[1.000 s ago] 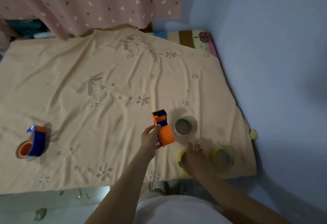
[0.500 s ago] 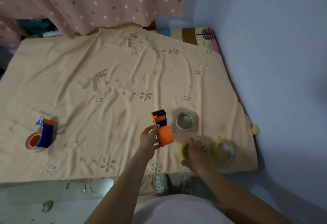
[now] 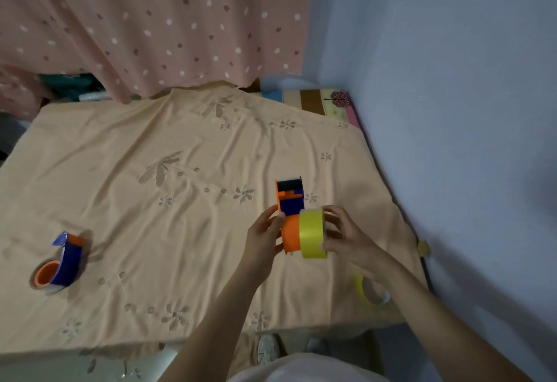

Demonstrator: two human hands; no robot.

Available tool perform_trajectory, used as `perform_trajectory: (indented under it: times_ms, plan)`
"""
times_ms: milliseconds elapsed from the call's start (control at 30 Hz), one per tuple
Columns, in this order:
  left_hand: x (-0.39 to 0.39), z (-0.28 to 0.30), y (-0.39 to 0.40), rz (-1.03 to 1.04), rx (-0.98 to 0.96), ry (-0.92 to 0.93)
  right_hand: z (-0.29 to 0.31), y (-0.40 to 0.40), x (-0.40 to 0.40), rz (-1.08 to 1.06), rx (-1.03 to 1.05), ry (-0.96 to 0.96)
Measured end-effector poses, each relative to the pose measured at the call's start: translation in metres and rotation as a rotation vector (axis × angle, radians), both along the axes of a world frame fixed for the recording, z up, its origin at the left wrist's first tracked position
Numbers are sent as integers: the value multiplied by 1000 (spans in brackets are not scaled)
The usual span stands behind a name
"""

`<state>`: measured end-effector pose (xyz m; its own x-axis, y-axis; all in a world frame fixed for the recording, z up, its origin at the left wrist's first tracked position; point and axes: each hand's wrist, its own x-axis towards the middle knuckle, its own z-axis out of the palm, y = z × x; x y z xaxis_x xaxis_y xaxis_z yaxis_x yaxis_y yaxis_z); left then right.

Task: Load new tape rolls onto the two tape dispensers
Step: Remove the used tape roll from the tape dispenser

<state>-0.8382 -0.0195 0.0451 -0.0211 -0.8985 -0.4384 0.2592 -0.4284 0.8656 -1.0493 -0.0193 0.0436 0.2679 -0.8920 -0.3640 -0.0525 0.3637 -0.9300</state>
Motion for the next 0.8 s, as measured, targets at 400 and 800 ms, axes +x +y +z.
perform_trajectory:
  times_ms: [400,800]
  plan:
    - [-17,18,0,-59,52,161,11,-11,14,63,-111,71]
    - [-13,6,-3,-17,6,140,27,-15,24,-130,-190,167]
